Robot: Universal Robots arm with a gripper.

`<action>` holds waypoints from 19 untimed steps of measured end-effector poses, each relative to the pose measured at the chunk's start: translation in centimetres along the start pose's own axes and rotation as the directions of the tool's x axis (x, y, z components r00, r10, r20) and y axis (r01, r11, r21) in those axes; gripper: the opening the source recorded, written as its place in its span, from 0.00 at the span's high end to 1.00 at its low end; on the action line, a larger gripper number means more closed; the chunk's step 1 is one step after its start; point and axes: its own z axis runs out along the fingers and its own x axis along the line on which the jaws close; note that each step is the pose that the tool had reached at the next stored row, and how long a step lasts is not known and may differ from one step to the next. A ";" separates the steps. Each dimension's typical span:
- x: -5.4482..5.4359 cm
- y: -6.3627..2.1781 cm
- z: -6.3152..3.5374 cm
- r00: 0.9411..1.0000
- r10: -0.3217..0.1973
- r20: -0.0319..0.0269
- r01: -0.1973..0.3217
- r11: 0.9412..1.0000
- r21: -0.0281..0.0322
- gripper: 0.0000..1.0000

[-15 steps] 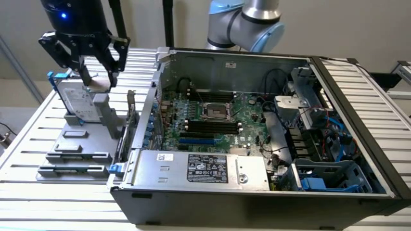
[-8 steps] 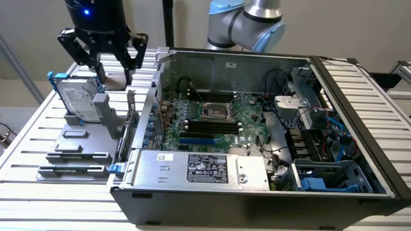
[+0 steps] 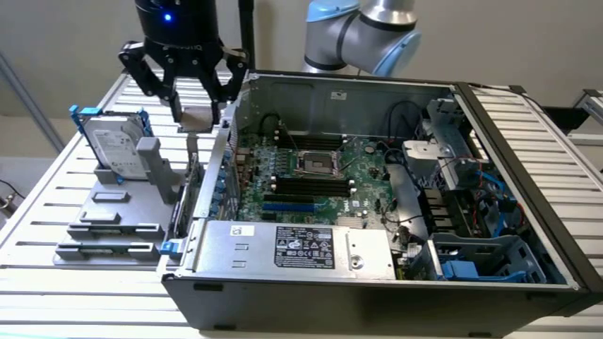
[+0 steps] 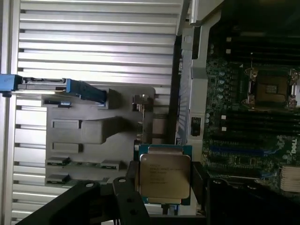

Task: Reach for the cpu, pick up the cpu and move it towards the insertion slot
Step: 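Pick up the cpu and move it towards the insertion slot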

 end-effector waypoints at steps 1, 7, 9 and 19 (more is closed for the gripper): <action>-0.5 -0.02 -0.03 1.000 0.000 0.000 0.000 1.000 -0.001 0.46; -3.2 -0.13 -0.17 1.000 0.000 0.000 0.000 1.000 -0.008 0.46; -4.1 -0.16 -0.21 1.000 -0.001 0.000 0.001 1.000 -0.010 0.46; -8.6 -0.28 -0.45 1.000 -0.001 -0.001 0.001 1.000 -0.013 0.46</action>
